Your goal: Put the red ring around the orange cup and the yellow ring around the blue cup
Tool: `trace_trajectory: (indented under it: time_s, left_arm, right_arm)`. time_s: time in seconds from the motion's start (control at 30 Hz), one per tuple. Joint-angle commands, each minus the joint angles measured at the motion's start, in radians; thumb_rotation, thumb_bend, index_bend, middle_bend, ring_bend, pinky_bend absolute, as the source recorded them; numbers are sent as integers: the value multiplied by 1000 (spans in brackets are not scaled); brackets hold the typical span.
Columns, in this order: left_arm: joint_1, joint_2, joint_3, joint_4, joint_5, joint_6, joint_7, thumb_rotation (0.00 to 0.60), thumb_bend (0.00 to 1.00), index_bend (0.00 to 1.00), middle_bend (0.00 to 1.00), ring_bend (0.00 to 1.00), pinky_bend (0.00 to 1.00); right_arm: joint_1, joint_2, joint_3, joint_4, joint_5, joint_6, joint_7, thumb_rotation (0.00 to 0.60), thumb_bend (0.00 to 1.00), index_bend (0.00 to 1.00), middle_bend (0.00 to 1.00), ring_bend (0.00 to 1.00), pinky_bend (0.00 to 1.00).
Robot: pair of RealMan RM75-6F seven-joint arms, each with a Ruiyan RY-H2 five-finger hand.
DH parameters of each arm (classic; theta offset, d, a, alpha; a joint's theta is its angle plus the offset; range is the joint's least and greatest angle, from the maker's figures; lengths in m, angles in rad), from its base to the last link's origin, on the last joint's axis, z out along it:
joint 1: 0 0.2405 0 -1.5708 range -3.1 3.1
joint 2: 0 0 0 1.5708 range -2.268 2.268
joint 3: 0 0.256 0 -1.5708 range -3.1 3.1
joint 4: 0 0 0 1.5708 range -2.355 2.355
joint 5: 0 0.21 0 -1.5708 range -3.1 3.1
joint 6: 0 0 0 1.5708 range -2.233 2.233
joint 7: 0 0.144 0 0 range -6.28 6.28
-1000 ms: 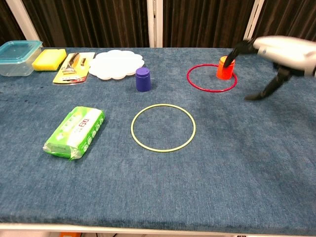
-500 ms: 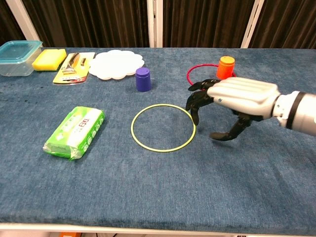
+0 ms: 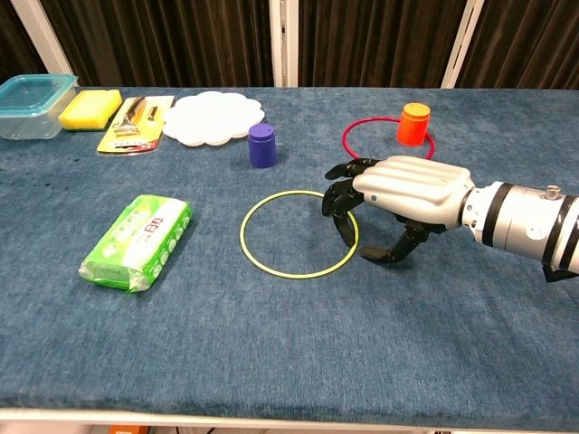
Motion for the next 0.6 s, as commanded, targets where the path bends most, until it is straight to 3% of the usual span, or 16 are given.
trace_trajectory:
  time_s: [0.03,0.2,0.47,0.6]
  left_arm:
    - [0,-1,0,3,0,-2,-3,600,93,56,60,0,0]
    - [1,-3,0,9,0,-2,-12,600,94,56,60,0,0]
    - [4,-6,2,19,3,0,-22,600,94,56,60,0,0]
    - [5,-7,2,22,6,2,-27,600,93,56,60,0,0]
  right_arm:
    - [2,-6,-2,6,4,-1,0,600,309,533,232,0,0]
    - [5,-17,-6,18,9,0,3,600,326,545,237,0,0]
    - [-1,-36,-15,42,6,26,8,600,368,666,278,0,0]
    - [-7,-31,-13,40,13,38,14,600,384,681,287,0,0]
